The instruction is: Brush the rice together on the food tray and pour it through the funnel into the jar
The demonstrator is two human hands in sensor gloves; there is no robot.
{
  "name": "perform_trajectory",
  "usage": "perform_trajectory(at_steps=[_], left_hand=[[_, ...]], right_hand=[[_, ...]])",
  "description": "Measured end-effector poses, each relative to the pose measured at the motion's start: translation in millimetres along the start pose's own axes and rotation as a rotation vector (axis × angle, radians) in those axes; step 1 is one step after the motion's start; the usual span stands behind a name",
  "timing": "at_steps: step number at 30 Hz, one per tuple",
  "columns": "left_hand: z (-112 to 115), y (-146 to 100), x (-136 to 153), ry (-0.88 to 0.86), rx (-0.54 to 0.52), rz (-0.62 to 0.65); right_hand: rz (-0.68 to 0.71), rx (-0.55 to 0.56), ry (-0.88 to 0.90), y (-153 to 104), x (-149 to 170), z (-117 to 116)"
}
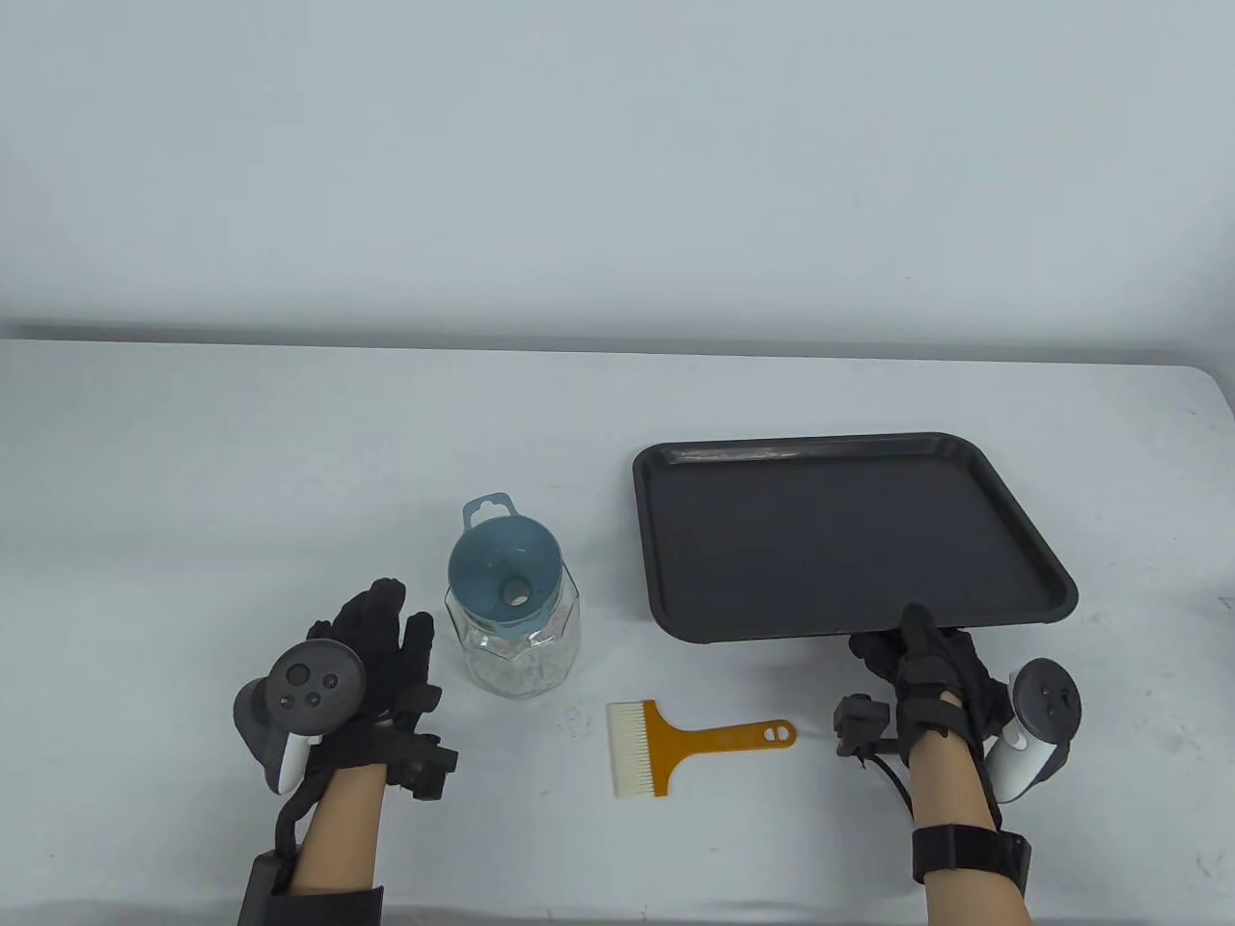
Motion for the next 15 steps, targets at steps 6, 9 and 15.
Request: perform_trajectory(at_steps=[6,9,15], left_hand=[[3.5,-1.8,3.7,0.032,0.029,-0.013],[5.3,-2.9,3.2,0.037,0.043,-0.012],[5.2,-4.0,2.9,0.033,0.053,-0.016]], right_hand=[[-0.094,-0.05,0.033,-0.1,7.3,2.6],[-0.128,-0.057,0.039,-0.5,10.6,4.0],[-0.202,-0.067,0.03,-0.9,17.2,7.3]])
Point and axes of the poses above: the tracker on the back of each hand, its own x axis roughly to the little-finger side, its own y axis roughly from the wrist to the fingertips, z = x × y, the point moved 1 cm from there along y, roughly from the wrist to the fingertips, and after that the axes turned 4 degrees about -z, right-handed, at the moved point
